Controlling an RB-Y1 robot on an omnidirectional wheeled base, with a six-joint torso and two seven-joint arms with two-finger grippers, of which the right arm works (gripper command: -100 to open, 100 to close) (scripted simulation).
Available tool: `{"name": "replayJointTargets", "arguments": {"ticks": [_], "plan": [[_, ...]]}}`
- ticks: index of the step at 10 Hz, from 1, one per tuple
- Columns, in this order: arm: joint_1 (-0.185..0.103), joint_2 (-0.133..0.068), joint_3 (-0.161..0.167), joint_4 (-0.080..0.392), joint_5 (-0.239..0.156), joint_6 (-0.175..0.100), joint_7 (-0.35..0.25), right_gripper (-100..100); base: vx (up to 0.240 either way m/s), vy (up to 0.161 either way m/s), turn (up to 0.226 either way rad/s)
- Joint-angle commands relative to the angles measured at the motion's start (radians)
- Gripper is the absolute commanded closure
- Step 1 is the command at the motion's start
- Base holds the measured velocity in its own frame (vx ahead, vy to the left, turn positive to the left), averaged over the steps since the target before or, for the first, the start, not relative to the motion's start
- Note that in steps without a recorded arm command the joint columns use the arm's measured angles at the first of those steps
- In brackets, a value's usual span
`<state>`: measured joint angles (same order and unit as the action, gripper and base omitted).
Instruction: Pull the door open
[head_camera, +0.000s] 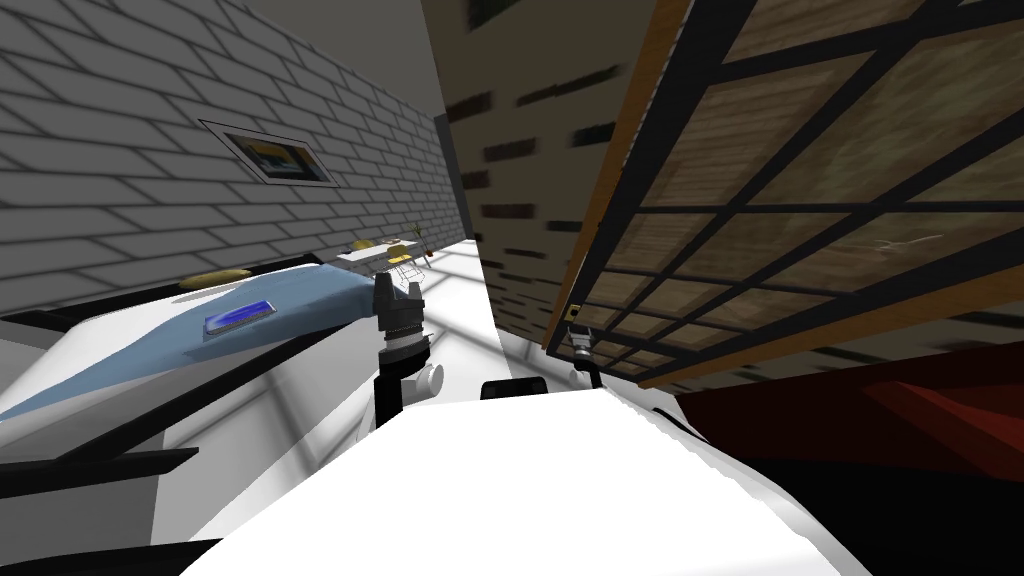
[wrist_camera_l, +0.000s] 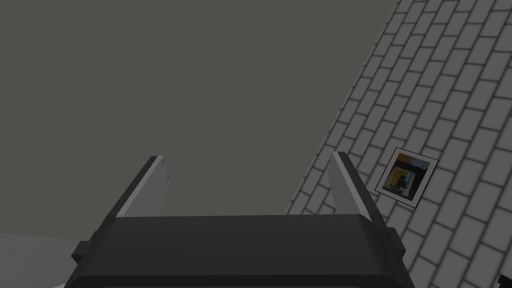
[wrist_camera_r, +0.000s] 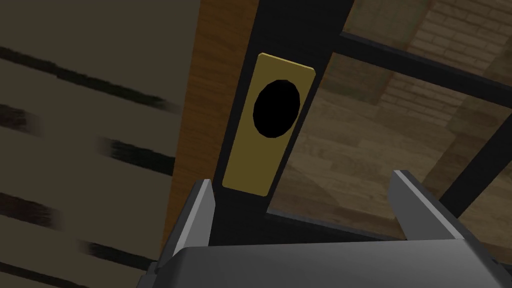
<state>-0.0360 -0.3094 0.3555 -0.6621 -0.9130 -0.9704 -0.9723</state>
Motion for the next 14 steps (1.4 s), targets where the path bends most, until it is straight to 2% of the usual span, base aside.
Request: {"name": "replayJointTargets", "arguments": {"ticks": [1, 3, 4, 7, 10, 11, 12, 13, 14], "plan": [[0.001, 0.008, 0.000, -0.016, -0.009, 0.008, -0.047, -100, -0.040, -0.009, 0.005], [-0.001, 0.020, 0.000, -0.034, -0.022, 0.018, -0.110, -100, -0.054, -0.012, 0.009], [-0.001, 0.020, 0.000, -0.034, -0.022, 0.018, -0.117, -100, -0.040, -0.017, 0.002], [-0.002, 0.033, 0.001, -0.055, -0.036, 0.028, -0.198, -100, -0.047, -0.012, 0.005], [-0.003, 0.042, 0.002, -0.068, -0.045, 0.035, -0.251, -100, -0.032, -0.010, 0.004], [-0.001, 0.040, 0.001, -0.070, -0.044, 0.035, -0.236, -100, -0.011, -0.003, 0.001], [0.009, 0.018, 0.000, -0.062, -0.050, 0.029, -0.266, -100, 0.130, 0.013, 0.090], [0.013, 0.011, 0.000, -0.060, -0.051, 0.027, -0.274, -100, 0.200, -0.032, 0.070], [0.020, -0.004, -0.001, -0.055, -0.055, 0.023, -0.292, -100, 0.218, -0.020, 0.082]]}}
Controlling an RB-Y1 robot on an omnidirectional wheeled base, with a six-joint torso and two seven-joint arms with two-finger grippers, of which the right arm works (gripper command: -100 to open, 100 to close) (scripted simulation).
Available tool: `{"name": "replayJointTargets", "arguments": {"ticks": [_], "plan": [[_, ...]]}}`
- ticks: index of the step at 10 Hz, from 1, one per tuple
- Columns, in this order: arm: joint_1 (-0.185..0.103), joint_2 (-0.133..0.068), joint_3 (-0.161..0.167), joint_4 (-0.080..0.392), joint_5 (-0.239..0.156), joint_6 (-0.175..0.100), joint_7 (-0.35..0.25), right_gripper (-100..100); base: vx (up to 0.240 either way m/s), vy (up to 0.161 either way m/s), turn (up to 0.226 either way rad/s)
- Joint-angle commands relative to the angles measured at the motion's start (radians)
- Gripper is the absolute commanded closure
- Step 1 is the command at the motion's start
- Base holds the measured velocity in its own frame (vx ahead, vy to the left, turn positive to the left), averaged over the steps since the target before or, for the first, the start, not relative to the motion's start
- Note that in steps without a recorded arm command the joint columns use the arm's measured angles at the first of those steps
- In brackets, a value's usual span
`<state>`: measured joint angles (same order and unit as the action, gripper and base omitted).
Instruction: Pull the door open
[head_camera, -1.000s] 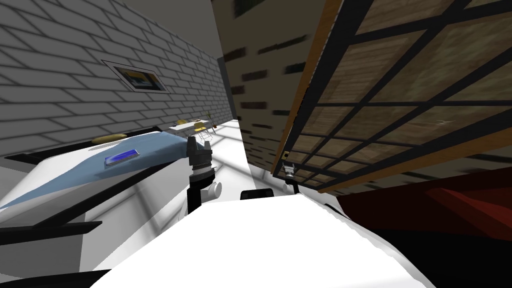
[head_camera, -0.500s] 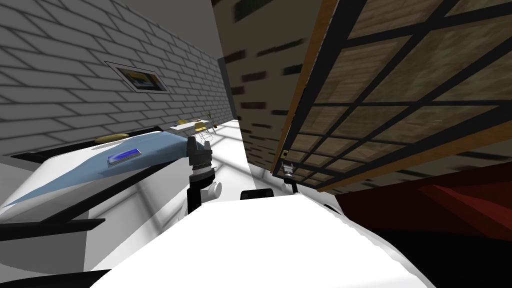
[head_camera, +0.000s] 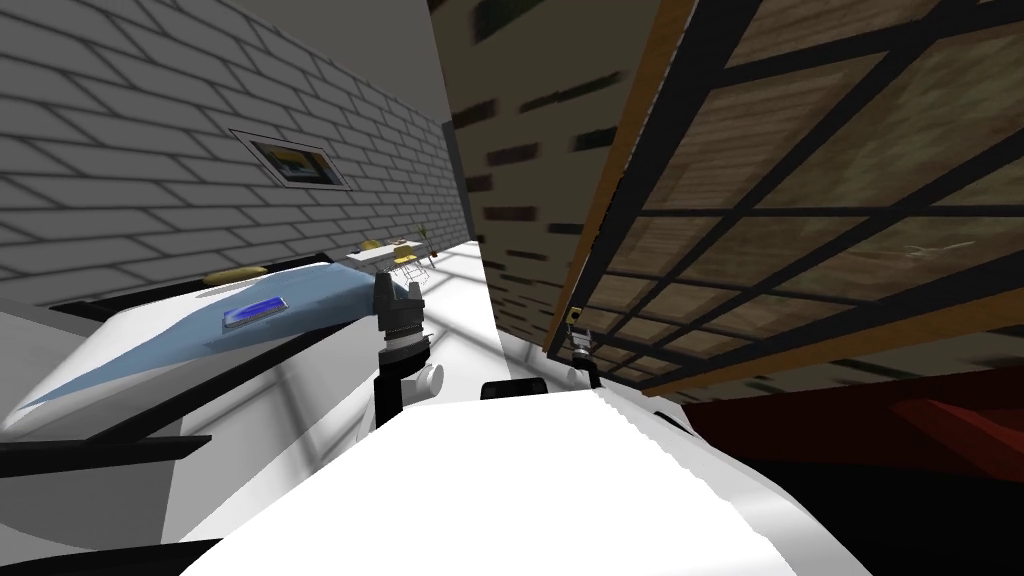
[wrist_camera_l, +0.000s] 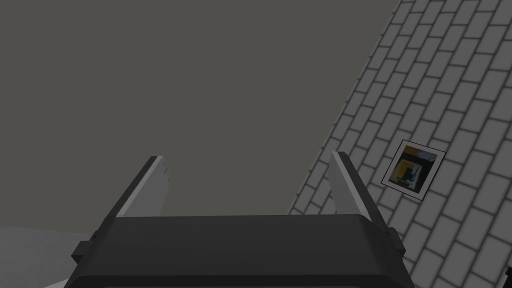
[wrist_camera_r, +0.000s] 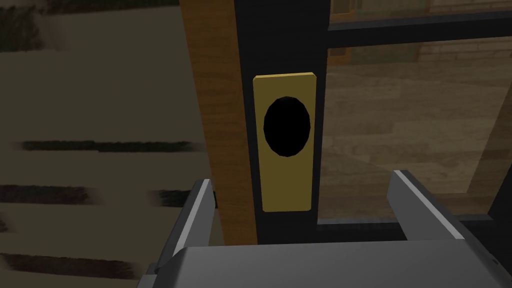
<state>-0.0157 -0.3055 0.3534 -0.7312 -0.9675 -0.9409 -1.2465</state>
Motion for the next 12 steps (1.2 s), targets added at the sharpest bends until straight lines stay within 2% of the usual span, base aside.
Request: {"name": "replayJointTargets", "arguments": {"ticks": [1, 4, 6, 8, 9, 10, 12], "plan": [[0.004, -0.016, 0.001, 0.016, -0.002, -0.009, -0.028, -100, 0.169, -0.004, 0.055], [0.026, -0.065, 0.000, 0.031, -0.014, -0.023, -0.084, -100, 0.168, -0.007, 0.086], [0.038, -0.090, -0.001, 0.039, -0.020, -0.030, -0.113, -100, 0.194, -0.024, 0.070], [0.038, -0.090, -0.001, 0.039, -0.020, -0.030, -0.113, -100, 0.092, -0.012, 0.005], [0.044, -0.090, -0.003, 0.024, -0.021, -0.026, -0.103, -100, 0.012, 0.003, 0.001], [0.044, -0.090, -0.003, 0.024, -0.021, -0.026, -0.103, 100, 0.000, 0.000, 0.000], [0.044, -0.090, -0.003, 0.024, -0.021, -0.026, -0.103, 100, -0.005, -0.004, 0.002]]}}
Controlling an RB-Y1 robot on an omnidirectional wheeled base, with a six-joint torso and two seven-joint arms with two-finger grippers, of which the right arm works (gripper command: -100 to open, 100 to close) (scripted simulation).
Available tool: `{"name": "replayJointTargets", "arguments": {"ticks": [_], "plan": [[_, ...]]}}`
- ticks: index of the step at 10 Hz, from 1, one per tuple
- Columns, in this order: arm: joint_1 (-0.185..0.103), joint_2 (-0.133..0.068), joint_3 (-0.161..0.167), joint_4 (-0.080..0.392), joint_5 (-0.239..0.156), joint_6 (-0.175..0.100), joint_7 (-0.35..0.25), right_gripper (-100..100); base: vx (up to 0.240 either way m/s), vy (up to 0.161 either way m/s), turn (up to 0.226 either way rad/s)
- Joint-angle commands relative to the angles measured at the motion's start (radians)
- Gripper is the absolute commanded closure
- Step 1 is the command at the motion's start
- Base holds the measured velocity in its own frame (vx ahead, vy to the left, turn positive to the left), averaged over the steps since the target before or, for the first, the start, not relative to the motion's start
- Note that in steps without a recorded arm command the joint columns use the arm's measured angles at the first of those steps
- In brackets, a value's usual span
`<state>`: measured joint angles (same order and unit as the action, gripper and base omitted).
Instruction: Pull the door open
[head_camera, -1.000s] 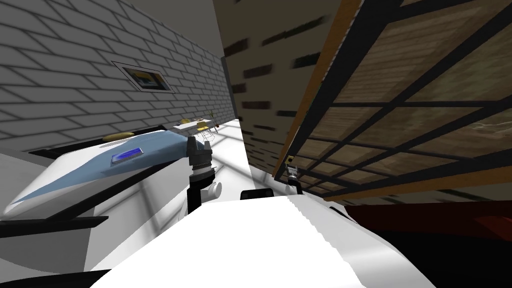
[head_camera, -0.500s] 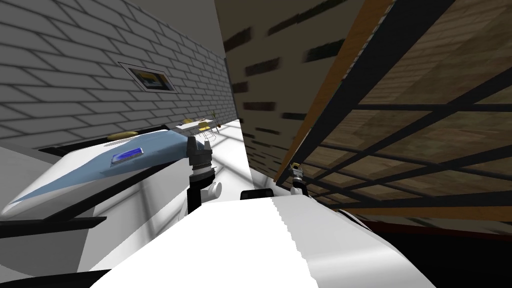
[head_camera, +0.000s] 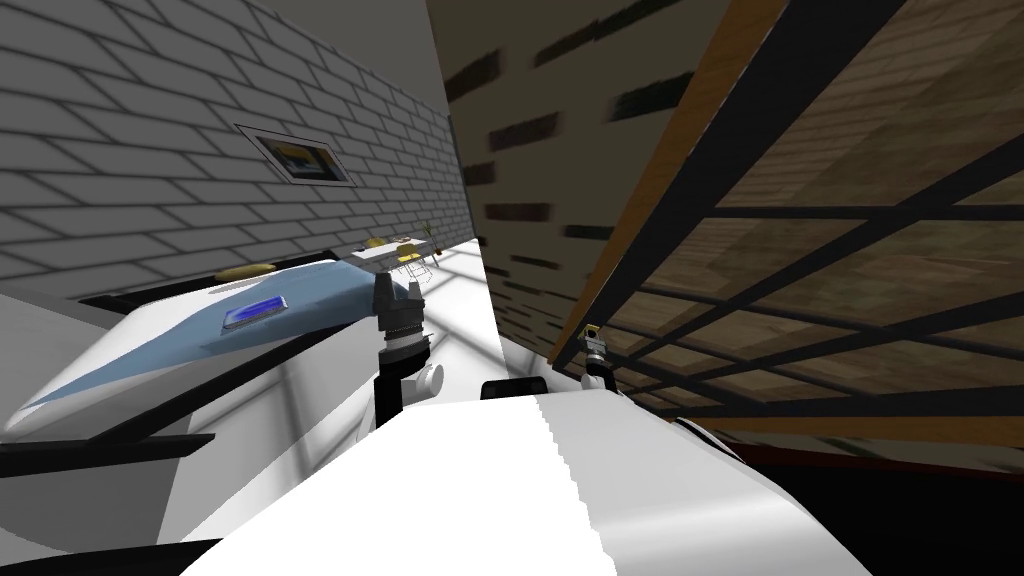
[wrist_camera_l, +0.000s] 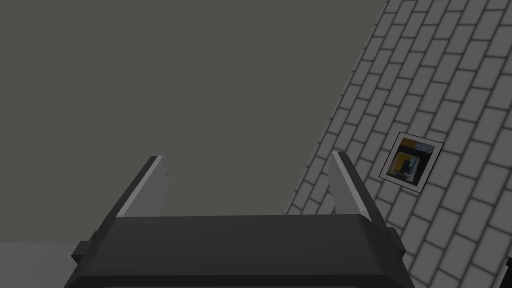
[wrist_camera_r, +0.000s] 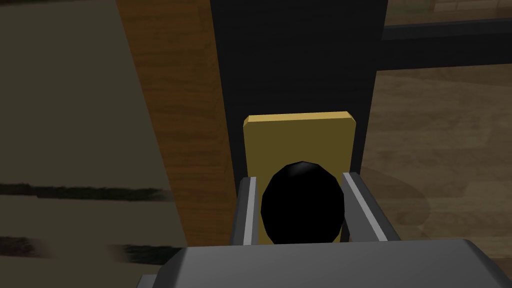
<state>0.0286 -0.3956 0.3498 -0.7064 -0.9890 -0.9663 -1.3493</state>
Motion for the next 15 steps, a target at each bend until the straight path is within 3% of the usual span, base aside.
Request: {"name": "replayJointTargets", "arguments": {"ticks": [1, 3, 11, 13, 15], "plan": [[0.000, 0.000, 0.000, -0.001, 0.000, -0.001, -0.001, 100, 0.000, 0.000, 0.000], [0.000, 0.000, 0.000, -0.001, 0.000, -0.001, -0.001, 100, 0.000, 0.000, 0.000], [0.023, -0.038, 0.101, -0.048, 0.050, -0.006, -0.062, 100, -0.209, -0.007, 0.059], [0.027, -0.039, 0.104, -0.059, 0.051, -0.002, -0.058, 100, -0.167, -0.017, 0.042], [0.038, -0.055, 0.135, -0.063, 0.066, -0.013, -0.083, 100, -0.176, 0.003, 0.082]]}}
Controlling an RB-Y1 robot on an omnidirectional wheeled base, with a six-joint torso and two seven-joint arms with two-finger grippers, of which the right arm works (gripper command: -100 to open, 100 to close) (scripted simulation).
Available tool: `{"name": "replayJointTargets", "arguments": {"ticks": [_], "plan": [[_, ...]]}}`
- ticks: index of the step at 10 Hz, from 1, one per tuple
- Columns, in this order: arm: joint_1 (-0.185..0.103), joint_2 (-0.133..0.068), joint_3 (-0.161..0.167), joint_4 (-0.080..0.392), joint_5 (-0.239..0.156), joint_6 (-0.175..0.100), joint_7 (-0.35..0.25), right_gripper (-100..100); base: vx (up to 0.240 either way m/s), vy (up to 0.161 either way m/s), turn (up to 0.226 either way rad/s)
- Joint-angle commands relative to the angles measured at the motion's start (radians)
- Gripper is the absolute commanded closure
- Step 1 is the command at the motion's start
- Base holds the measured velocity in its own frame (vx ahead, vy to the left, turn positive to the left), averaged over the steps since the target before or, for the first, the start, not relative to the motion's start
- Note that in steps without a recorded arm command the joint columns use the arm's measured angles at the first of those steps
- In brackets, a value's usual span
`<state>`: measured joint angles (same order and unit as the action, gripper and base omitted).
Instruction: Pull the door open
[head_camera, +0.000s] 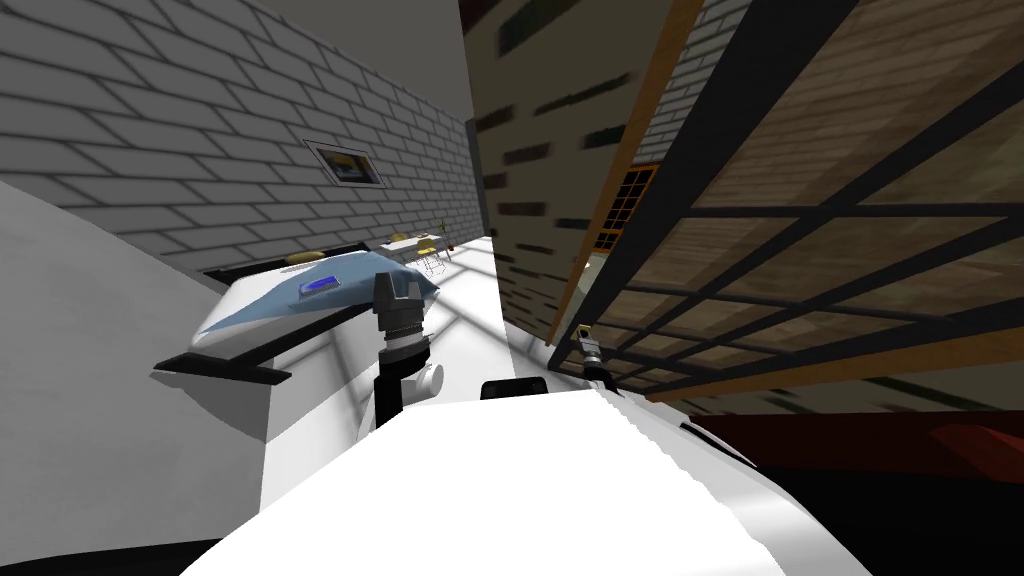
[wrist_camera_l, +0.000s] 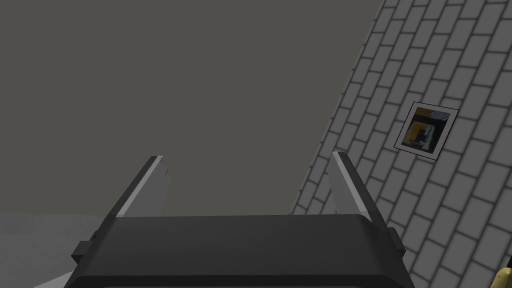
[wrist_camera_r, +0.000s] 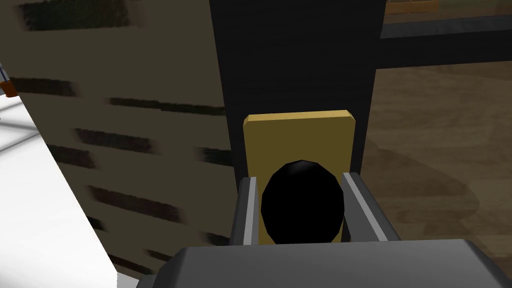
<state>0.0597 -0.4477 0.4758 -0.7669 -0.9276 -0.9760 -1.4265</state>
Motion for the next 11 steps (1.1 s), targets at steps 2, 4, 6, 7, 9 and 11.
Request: {"name": "replayJointTargets", "arguments": {"ticks": [2, 4, 6, 7, 9, 11], "plan": [[0.015, -0.020, 0.034, -0.008, 0.017, -0.017, -0.029, 100, -0.216, -0.019, 0.087], [0.026, -0.043, 0.066, -0.015, 0.032, -0.034, -0.059, 100, -0.237, -0.016, 0.093], [0.035, -0.061, 0.093, -0.020, 0.045, -0.047, -0.083, 100, -0.232, -0.014, 0.082], [0.030, -0.056, 0.084, -0.017, 0.041, -0.042, -0.073, 100, -0.095, 0.001, 0.009], [0.051, -0.085, 0.128, -0.017, 0.055, -0.078, -0.110, 100, -0.232, -0.045, 0.151], [0.066, -0.109, 0.162, -0.019, 0.067, -0.109, -0.138, 100, -0.250, -0.037, 0.116]]}}
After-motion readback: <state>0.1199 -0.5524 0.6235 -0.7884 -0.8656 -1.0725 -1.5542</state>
